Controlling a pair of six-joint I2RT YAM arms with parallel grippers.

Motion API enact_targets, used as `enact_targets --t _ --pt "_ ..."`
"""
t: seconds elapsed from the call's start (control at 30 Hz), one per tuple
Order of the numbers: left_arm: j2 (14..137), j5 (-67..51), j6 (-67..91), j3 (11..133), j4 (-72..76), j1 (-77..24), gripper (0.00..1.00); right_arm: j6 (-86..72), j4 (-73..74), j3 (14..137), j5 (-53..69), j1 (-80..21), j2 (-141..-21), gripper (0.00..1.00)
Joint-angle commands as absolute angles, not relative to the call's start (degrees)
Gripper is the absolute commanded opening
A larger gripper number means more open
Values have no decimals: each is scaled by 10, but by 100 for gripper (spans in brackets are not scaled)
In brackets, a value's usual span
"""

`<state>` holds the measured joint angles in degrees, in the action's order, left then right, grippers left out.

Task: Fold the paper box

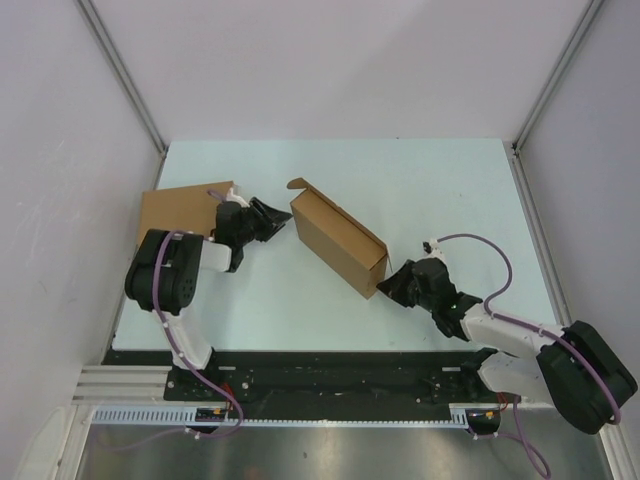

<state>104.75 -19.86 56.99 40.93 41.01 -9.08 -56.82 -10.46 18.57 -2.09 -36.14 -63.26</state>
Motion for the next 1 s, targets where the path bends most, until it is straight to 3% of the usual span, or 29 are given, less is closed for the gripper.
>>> enact_targets --t 0.0,0.53,0.97 --pt "1043 -215 577 405 451 -110 48 -588 -179 189 -26 -356 -658 13" --pt "1033 -194 597 359 511 -157 47 -548 -156 188 -16 -295 -660 13" --pt "932 -135 606 244 522 -186 47 -505 -149 193 -10 -245 -666 13"
